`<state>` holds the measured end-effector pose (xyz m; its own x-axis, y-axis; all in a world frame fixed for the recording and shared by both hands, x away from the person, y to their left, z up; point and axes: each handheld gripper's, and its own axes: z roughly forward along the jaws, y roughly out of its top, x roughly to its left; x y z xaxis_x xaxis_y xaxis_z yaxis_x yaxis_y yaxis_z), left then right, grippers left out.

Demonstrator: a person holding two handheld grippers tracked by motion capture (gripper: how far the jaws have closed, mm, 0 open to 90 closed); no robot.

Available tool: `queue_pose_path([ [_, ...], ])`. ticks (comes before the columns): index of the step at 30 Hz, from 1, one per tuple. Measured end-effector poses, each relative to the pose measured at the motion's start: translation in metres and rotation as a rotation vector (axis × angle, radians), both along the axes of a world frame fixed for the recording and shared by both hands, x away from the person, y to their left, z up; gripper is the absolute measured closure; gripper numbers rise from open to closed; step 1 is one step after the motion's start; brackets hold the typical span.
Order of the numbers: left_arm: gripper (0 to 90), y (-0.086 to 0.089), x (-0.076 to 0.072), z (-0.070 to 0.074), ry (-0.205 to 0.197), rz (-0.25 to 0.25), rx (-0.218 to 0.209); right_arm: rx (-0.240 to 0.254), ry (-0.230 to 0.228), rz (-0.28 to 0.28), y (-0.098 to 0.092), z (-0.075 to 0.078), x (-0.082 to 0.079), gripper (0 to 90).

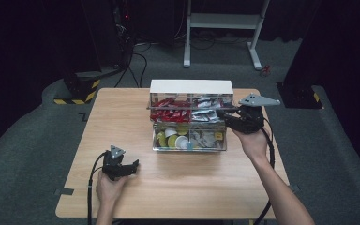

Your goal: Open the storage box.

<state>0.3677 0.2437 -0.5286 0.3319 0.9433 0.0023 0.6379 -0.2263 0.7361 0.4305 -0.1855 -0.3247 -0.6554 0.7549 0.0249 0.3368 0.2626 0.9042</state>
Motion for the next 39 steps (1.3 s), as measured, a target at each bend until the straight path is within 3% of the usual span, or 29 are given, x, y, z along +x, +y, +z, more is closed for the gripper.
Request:
queue_pose_path([
  [8,16.6,0.000,0.000,0.000,-0.001,0.001,-0.001,-0.009,-0.025,-0.007,0.002,0.014,0.003,60.1],
  [25,17.0,-0.001,-0.002,0.000,0.001,-0.010,-0.002,0.017,-0.046,-0.017,0.003,0.019,0.009,59.3],
  [32,23.2,0.000,-0.004,0.002,-0.001,-0.001,-0.013,0.020,-0.048,-0.018,0.003,0.021,0.010,58.5],
  [35,28.9,0.003,-0.004,0.004,0.009,-0.006,-0.056,0.013,-0.046,-0.017,0.004,0.022,0.011,58.2],
  [39,30.5,0.002,-0.005,0.007,-0.003,-0.010,-0.059,0.015,-0.044,-0.015,0.003,0.023,0.012,58.1],
])
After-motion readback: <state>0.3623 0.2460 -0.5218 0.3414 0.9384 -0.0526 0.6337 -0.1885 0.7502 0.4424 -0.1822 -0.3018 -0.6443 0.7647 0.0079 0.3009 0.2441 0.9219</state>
